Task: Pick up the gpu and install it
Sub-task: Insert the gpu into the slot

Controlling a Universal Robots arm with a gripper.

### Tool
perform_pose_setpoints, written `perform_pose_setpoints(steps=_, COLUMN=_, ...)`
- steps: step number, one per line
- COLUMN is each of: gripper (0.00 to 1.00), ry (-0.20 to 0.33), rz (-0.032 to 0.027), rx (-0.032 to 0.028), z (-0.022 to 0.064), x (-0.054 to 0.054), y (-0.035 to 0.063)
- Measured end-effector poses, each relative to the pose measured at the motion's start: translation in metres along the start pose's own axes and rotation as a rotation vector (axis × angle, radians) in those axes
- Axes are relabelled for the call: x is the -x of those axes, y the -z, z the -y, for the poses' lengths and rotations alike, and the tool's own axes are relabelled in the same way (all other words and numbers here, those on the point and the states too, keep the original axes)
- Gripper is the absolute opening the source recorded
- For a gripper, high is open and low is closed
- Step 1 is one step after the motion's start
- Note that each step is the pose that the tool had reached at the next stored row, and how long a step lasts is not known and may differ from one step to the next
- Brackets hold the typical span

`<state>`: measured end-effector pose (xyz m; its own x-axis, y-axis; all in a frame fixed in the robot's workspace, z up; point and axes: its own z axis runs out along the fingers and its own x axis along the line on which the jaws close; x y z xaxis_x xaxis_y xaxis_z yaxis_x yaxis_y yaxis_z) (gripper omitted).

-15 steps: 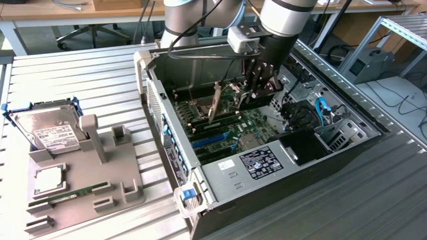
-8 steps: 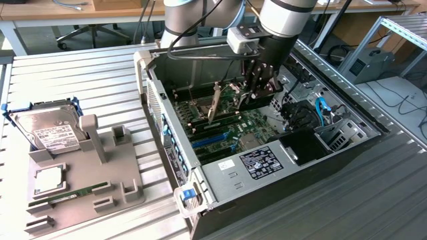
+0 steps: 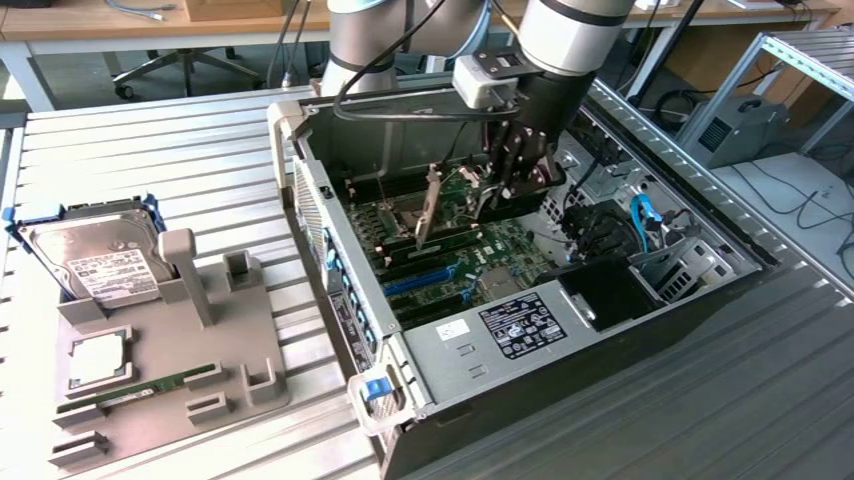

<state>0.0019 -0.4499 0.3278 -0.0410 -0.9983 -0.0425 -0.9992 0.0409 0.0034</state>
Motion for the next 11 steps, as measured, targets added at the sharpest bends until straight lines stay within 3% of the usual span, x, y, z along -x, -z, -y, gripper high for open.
perform_pose_setpoints(steps=11, gripper=0.26, ry=0.000, rz=0.0000, rx=0.0000, z=-0.0013, x=-0.0017, y=-0.0003)
